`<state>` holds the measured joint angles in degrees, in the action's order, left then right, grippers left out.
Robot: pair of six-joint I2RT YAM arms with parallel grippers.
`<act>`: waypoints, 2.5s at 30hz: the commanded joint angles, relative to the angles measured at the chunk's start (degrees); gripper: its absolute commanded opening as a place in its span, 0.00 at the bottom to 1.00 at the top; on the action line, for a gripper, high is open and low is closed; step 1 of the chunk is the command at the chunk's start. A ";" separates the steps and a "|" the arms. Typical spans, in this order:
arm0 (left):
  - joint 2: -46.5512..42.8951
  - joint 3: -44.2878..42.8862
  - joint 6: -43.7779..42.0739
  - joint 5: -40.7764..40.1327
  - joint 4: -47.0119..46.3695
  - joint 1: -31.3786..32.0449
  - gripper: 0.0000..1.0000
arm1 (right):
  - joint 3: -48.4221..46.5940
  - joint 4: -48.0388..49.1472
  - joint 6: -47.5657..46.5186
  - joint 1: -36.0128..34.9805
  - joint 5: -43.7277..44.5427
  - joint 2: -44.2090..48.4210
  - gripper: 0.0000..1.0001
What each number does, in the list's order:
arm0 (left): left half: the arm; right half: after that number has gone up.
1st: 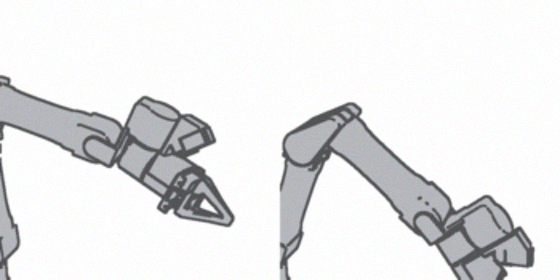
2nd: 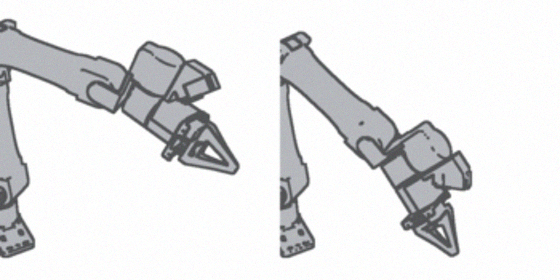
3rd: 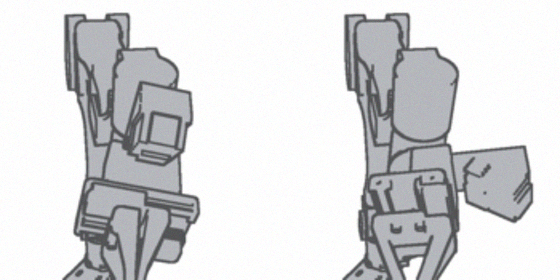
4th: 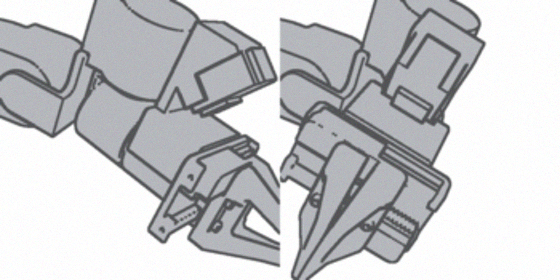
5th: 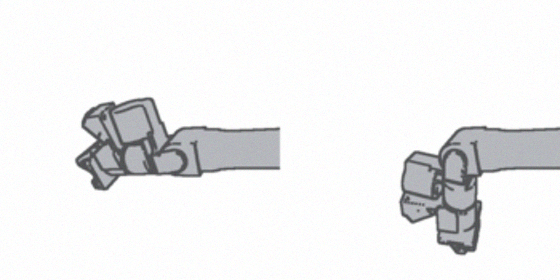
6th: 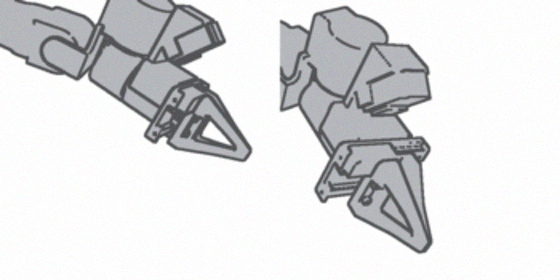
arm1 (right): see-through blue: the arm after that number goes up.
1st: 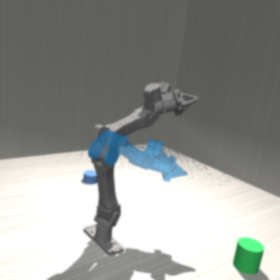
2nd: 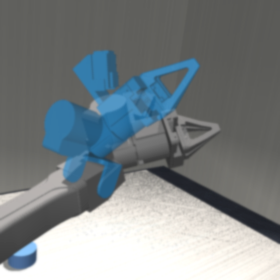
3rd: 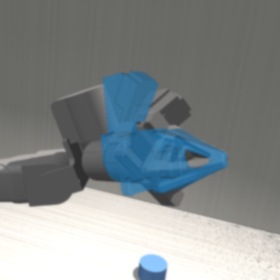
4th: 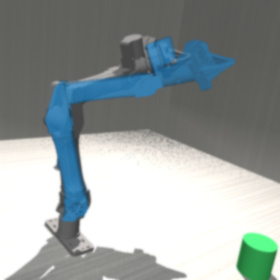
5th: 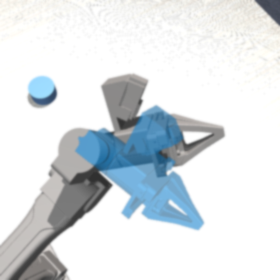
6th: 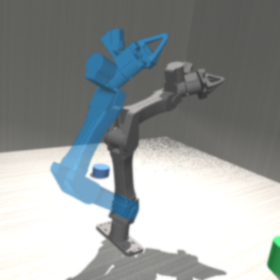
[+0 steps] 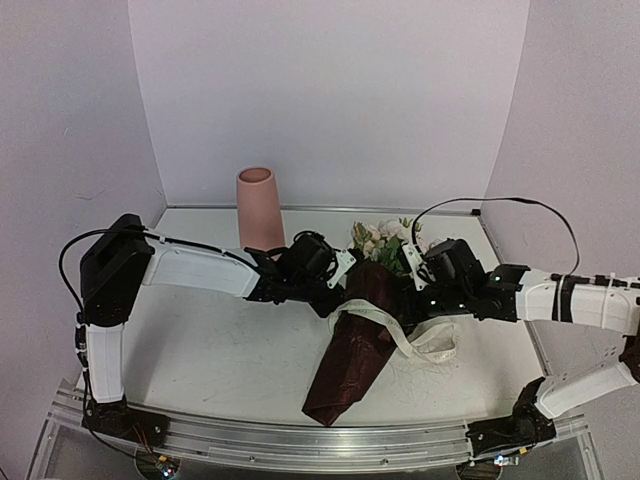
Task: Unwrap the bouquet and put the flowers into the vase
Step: Untie the ribbon from the wrapping paper.
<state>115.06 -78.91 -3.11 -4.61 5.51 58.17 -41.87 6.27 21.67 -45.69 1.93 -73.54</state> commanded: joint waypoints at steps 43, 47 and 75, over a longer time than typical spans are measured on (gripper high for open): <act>-5.86 -1.37 -0.05 10.78 -1.03 -0.08 0.44 | 2.74 -3.38 0.76 -0.40 -0.63 7.89 0.06; -5.97 -1.50 -0.42 13.46 -1.03 -0.06 0.48 | 2.61 -4.02 1.04 -0.40 -0.65 9.07 0.06; 1.21 -7.12 -21.15 13.27 -0.85 7.26 0.63 | 6.69 -33.41 36.76 -0.22 47.82 32.10 0.34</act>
<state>114.70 -82.24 -16.84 13.62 5.53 63.74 -35.20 -18.18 49.88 -45.79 41.87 -42.60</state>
